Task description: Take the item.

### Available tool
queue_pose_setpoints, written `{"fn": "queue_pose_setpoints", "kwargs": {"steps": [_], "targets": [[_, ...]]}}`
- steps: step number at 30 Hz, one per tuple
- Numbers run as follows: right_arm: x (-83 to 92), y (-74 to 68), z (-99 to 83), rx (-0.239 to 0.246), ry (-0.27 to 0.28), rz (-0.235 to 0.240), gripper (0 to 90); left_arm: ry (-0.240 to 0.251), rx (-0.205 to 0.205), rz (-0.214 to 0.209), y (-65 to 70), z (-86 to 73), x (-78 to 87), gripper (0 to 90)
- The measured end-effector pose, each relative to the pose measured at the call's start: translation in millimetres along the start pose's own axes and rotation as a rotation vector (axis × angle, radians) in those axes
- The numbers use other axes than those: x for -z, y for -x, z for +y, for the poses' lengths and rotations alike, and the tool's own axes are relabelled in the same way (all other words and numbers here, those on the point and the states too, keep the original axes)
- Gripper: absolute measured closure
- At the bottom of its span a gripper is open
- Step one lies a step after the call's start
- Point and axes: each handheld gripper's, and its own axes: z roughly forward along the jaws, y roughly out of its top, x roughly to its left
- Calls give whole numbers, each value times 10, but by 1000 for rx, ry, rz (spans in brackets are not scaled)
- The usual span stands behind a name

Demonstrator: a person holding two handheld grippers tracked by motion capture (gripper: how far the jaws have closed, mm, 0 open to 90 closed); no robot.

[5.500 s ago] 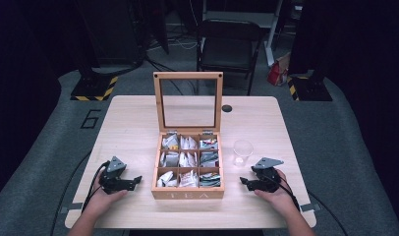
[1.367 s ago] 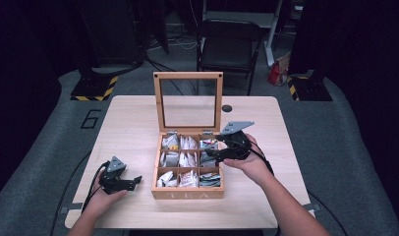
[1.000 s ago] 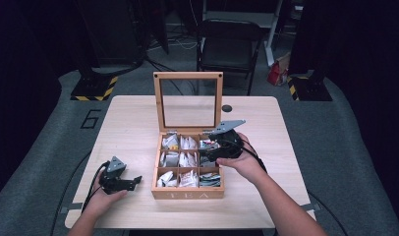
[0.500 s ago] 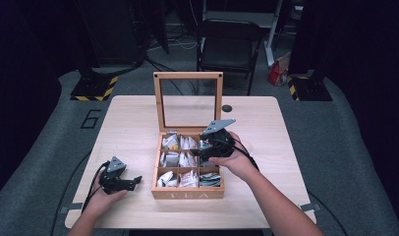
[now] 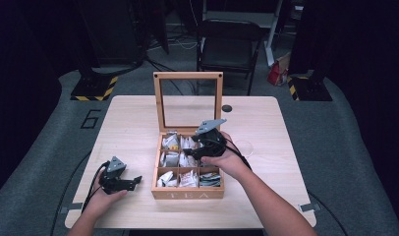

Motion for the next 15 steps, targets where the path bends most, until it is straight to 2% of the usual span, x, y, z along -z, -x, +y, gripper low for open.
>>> {"fn": "queue_pose_setpoints", "kwargs": {"steps": [15], "targets": [[-170,-48,13,-2,-20,35,434,-4,-4,-2,-4,2,4,141]]}}
